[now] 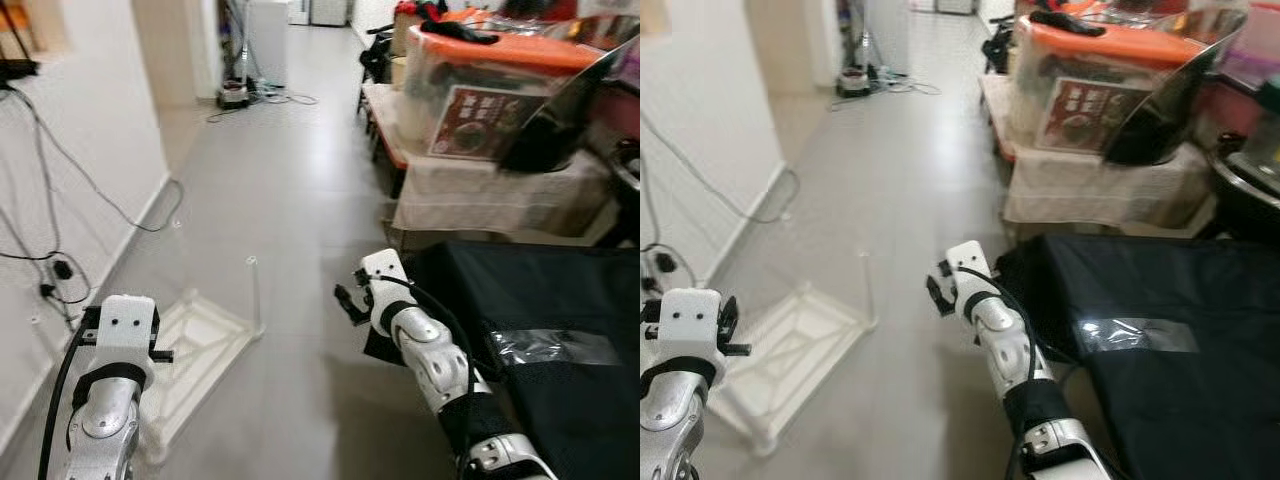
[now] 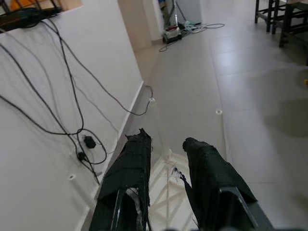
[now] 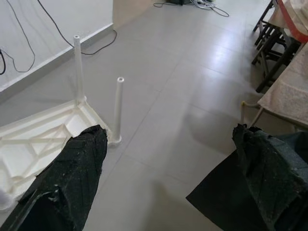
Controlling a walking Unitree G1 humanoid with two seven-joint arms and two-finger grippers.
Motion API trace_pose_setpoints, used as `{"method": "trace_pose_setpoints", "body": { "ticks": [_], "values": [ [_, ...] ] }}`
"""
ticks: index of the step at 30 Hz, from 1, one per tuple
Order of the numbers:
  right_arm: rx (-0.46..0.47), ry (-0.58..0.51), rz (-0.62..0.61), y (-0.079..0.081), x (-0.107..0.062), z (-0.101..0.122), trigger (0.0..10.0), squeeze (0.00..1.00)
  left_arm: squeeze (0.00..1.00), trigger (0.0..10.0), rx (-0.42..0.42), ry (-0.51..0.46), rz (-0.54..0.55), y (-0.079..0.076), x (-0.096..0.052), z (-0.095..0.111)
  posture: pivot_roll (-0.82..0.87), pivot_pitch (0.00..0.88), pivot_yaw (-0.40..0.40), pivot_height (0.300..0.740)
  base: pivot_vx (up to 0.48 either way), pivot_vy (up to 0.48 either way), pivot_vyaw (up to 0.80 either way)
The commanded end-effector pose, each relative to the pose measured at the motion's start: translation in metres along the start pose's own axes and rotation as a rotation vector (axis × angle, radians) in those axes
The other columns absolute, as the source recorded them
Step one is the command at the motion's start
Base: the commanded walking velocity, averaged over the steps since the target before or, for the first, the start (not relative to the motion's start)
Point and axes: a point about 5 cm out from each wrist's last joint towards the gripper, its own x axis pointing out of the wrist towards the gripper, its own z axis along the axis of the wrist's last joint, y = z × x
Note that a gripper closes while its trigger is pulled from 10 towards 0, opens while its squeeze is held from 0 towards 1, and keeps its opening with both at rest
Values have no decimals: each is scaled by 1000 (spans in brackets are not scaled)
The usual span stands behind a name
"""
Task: Building children table
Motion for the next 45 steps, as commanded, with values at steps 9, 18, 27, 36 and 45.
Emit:
{"method": "trace_pose_setpoints", "body": {
  "ticks": [9, 18, 27, 36, 45],
  "values": [
    [4, -4, 5, 3, 1, 1, 10000, 0, 0, 10000, 3, 4, 14, 6, -1, 1, 96, 0, -86, 740, 0, 0, 0],
    [1, -5, 3, 2, 1, 1, 10000, 0, 0, 10000, -5, 9, 2, 4, 0, 2, 93, 0, -83, 740, 0, 397, 0],
    [0, -4, 2, 2, 1, 0, 10000, 0, 0, 10000, -5, 5, -2, 1, -1, 3, 93, 0, -86, 740, 0, 480, 0],
    [-3, -3, 0, 2, 1, 0, 10000, 0, 0, 10000, 10, -9, 6, 0, -1, 4, 92, 0, -88, 740, 0, 320, 0],
    [-10, -6, 2, 3, 2, 0, 10000, 0, 0, 10000, 13, -23, 2, 2, -2, 4, 94, 0, -90, 740, 0, 0, 0]
  ]
}}
